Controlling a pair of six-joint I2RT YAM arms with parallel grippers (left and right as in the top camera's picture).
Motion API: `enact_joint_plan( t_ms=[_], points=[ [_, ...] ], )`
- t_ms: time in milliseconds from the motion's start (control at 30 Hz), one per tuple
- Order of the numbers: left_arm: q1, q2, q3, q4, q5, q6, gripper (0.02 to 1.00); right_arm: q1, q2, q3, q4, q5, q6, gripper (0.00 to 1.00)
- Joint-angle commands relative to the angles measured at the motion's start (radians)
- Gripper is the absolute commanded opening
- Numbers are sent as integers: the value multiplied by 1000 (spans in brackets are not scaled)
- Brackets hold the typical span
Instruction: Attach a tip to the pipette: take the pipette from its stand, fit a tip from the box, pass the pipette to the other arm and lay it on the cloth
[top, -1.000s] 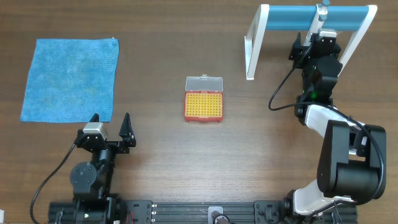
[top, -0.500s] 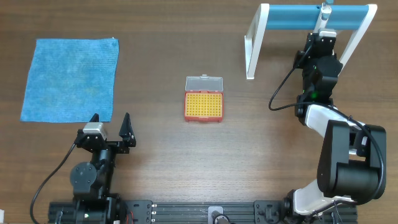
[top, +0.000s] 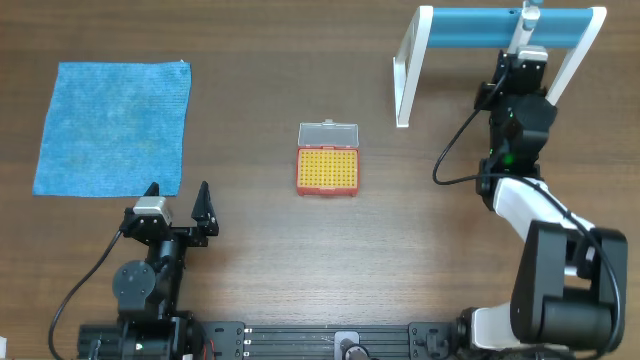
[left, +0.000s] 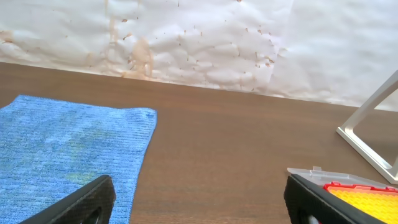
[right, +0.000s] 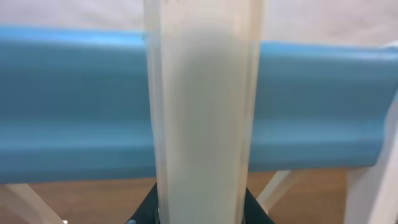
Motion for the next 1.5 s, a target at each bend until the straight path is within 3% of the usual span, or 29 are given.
enact_joint_plan(
  t_ms=[33, 200, 267, 400, 533, 667, 767, 833, 933, 1500],
  points=[
    [4, -6, -7, 0, -18, 6, 879, 9, -77, -48, 9, -53, 1, 77],
    [4, -6, -7, 0, -18, 6, 877, 66, -190, -132, 14, -129, 1, 80],
    [4, -6, -7, 0, -18, 6, 879, 154, -268, -190, 17, -135, 1, 80],
    [4, -6, -7, 0, -18, 6, 877, 390, -366, -293, 58, -235, 12, 80],
    [4, -6, -7, 0, -18, 6, 879, 576, -331, -357, 266, -218, 22, 80],
    [4, -6, -7, 0, -18, 6, 879, 676, -189, -370, 435, -220, 12, 77],
    [4, -6, -7, 0, -18, 6, 877, 713, -36, -365, 579, -240, 31, 77],
    [4, -6, -7, 0, -18, 6, 882, 732, 29, -346, 582, -286, 39, 77],
    [4, -6, -7, 0, -18, 6, 882, 764, 81, -333, 582, -287, 38, 77],
    [4, -6, -7, 0, -18, 6, 879, 719, 169, -235, 581, -283, 38, 77]
  ],
)
